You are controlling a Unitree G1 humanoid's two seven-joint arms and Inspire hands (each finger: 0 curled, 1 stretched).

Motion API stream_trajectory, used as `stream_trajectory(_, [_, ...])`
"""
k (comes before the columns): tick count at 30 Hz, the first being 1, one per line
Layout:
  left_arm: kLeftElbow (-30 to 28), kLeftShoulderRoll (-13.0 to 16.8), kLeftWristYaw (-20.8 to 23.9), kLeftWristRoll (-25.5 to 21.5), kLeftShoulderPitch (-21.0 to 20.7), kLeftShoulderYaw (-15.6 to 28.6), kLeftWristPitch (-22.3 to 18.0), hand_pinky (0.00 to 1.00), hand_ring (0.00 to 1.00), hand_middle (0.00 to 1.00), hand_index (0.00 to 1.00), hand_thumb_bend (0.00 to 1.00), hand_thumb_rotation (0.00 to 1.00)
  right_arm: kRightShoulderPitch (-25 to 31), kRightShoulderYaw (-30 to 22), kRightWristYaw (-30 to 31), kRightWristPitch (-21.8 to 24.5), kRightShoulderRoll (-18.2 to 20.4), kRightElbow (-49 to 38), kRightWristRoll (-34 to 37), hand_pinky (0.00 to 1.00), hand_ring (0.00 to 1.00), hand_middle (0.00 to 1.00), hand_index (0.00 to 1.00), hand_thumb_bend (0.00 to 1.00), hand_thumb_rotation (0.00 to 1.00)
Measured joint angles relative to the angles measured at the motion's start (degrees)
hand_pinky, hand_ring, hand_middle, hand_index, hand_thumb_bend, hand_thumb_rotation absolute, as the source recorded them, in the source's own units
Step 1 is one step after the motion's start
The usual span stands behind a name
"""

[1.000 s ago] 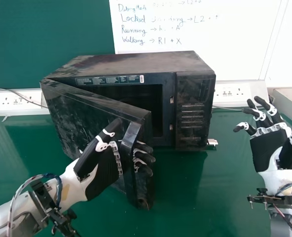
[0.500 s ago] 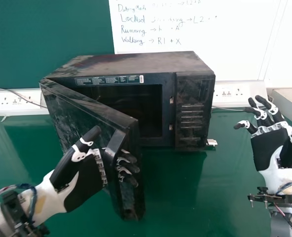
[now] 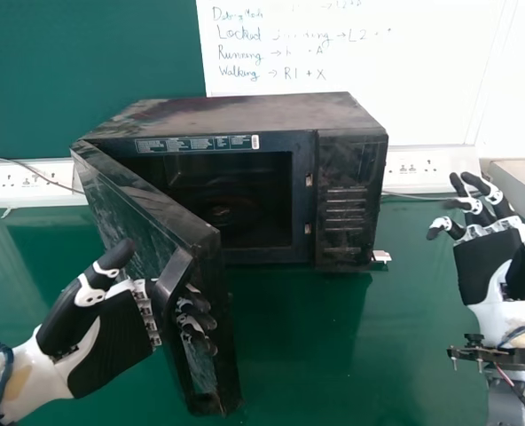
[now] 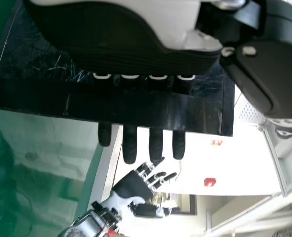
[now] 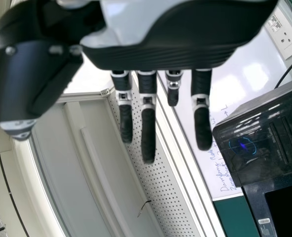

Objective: Open the door of oven

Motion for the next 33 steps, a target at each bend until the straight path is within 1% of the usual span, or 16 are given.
stream_trajectory(3, [3.29,0.19,-5.66,2.34,-0.13,0.65,-4.58,0.27,0.31,0.42,0.67,0.91,0.66,-0.02,-0.08,-0.02,0.17,-0.04,-0.05,0.03,0.43,0.48,0.58,0.69,1.0,0.79])
stream_trajectory(5, [5.25,1.25,-9.14,2.63,-0.12,1.96,-5.92,0.28,0.32,0.42,0.68,0.89,0.66,-0.04,-0.17,-0.11,0.21,-0.09,-0.07,0.03,0.43,0.48,0.58,0.69,1.0,0.78])
stream_trajectory(7, [7.22,1.46,-12.5,3.41,-0.12,3.31,-7.8,0.27,0.32,0.42,0.68,0.89,0.75,-0.05,-0.34,-0.11,0.24,-0.12,-0.08,0.1,0.44,0.48,0.59,0.69,1.0,0.78])
stream_trajectory(10, [9.72,-0.39,-16.14,4.93,-0.09,4.12,-11.26,0.3,0.36,0.46,0.7,0.94,0.82,-0.07,-0.47,0.03,0.26,-0.13,-0.07,0.27,0.44,0.48,0.58,0.68,1.0,0.77])
stream_trajectory(13, [13.58,-1.39,-21.71,5.28,-0.04,6.02,-15.12,0.39,0.44,0.53,0.75,0.94,0.89,-0.07,-0.49,0.1,0.27,-0.14,-0.07,0.27,0.44,0.48,0.58,0.69,1.0,0.78])
stream_trajectory(16, [17.66,-1.92,-27.36,5.91,-0.41,7.93,-19.3,0.33,0.42,0.52,0.7,0.98,0.99,-0.08,-0.6,0.11,0.28,-0.16,-0.07,0.27,0.44,0.48,0.58,0.69,1.0,0.78])
stream_trajectory(18, [20.06,-2.59,-30.32,6.1,-1.19,8.51,-21.73,0.3,0.39,0.51,0.72,1.0,1.0,-0.08,-0.59,0.11,0.29,-0.16,-0.07,0.26,0.43,0.48,0.58,0.69,1.0,0.78])
stream_trajectory(20, [21.87,-2.6,-32.73,6.1,-1.94,8.59,-22.34,0.27,0.36,0.48,0.73,1.0,0.99,-0.1,-0.59,0.11,0.29,-0.16,-0.07,0.25,0.43,0.48,0.58,0.69,1.0,0.78])
stream_trajectory(21, [22.33,-2.6,-33.41,6.1,-2.24,8.6,-22.35,0.24,0.33,0.46,0.73,1.0,0.96,-0.09,-0.59,0.11,0.29,-0.15,-0.07,0.25,0.43,0.48,0.58,0.69,1.0,0.78])
stream_trajectory(23, [22.66,-2.57,-33.98,6.1,-2.37,8.62,-21.96,0.22,0.3,0.4,0.67,0.97,0.8,-0.09,-0.59,0.11,0.3,-0.15,-0.07,0.25,0.44,0.48,0.59,0.69,1.0,0.78])
stream_trajectory(25, [22.38,-2.26,-33.92,6.0,-1.93,9.08,-20.22,0.2,0.28,0.37,0.59,0.91,0.44,-0.11,-0.57,0.12,0.3,-0.15,-0.07,0.24,0.43,0.48,0.59,0.69,1.0,0.78])
stream_trajectory(26, [21.9,-1.73,-33.62,5.82,-1.23,9.71,-18.61,0.21,0.29,0.42,0.54,0.72,0.23,-0.11,-0.57,0.13,0.3,-0.15,-0.07,0.23,0.43,0.48,0.59,0.69,1.0,0.78])
stream_trajectory(27, [21.44,-0.73,-33.15,5.17,-0.37,10.36,-16.61,0.19,0.28,0.44,0.51,0.63,0.12,-0.11,-0.57,0.13,0.3,-0.14,-0.07,0.22,0.43,0.48,0.59,0.69,1.0,0.78])
stream_trajectory(28, [21.15,1.01,-32.76,4.19,0.59,10.98,-13.77,0.16,0.25,0.46,0.5,0.58,0.06,-0.11,-0.6,0.14,0.3,-0.15,-0.07,0.21,0.43,0.48,0.59,0.69,1.0,0.78])
stream_trajectory(30, [20.52,4.55,-31.97,2.65,2.07,12.47,-8.6,0.13,0.22,0.47,0.49,0.54,0.01,-0.11,-0.63,0.15,0.3,-0.15,-0.07,0.22,0.44,0.48,0.59,0.69,1.0,0.78])
stream_trajectory(33, [19.43,7.23,-31.15,1.99,3.44,14.63,-4.61,0.11,0.18,0.47,0.48,0.53,0.0,-0.11,-0.63,0.22,0.3,-0.15,-0.07,0.21,0.43,0.48,0.59,0.69,1.0,0.79])
